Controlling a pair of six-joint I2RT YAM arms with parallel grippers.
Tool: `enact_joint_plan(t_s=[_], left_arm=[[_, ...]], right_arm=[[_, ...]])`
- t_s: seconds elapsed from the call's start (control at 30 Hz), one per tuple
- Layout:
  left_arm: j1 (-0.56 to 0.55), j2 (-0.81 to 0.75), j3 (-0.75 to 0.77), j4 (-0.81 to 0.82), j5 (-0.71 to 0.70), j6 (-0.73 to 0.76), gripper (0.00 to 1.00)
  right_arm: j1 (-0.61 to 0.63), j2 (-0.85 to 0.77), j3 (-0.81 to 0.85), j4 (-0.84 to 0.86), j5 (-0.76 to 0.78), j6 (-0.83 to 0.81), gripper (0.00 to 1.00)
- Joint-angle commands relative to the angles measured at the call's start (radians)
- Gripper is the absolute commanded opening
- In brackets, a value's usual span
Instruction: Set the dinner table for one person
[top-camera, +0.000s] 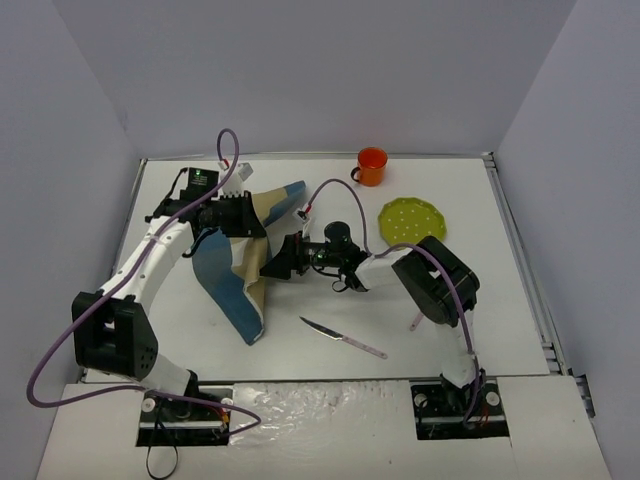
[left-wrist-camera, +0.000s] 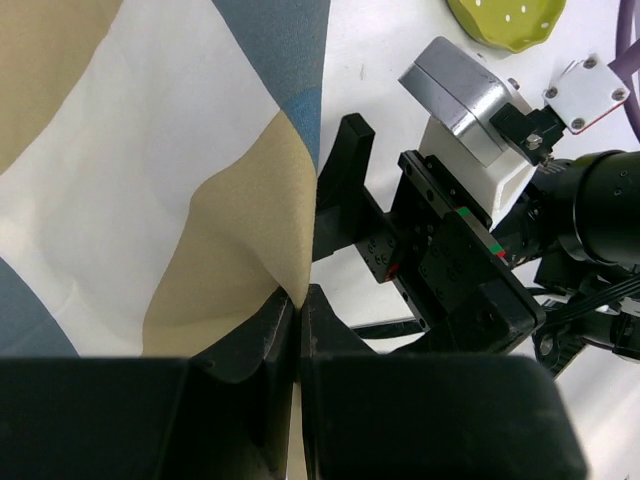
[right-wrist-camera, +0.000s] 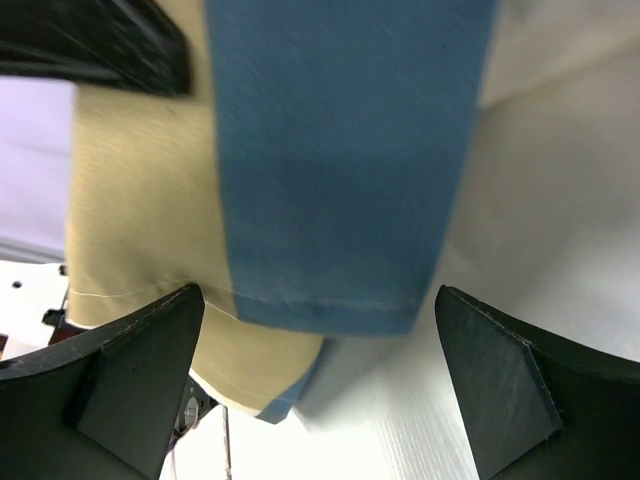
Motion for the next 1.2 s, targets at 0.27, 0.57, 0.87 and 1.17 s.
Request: enact_joint_plan(t_s=[0.27, 0.57, 0.87, 1.17], left_arm=[[0.021, -0.087, -0.028, 0.109, 0.082, 0.028, 0.0], [0.022, -0.082, -0.048, 0.09, 0.026, 0.041, 0.0], [0.022, -0.047, -0.064, 0.083, -0.042, 0.02, 0.0], [0.025, -0.016, -0.102, 0.143, -0.243, -0.053, 0.59]], right_arm=[[-0.004, 0.057, 0.075, 0.321, -0.138, 0.1, 0.89], [-0.022, -0.031, 0.053, 0.122, -0.097, -0.038, 0.14], [-0.029, -0.195, 0.075, -0.465, 0.076, -0.409, 0.13], [-0.044, -0.215, 0.018, -0.502, 0.104, -0.401, 0.14]])
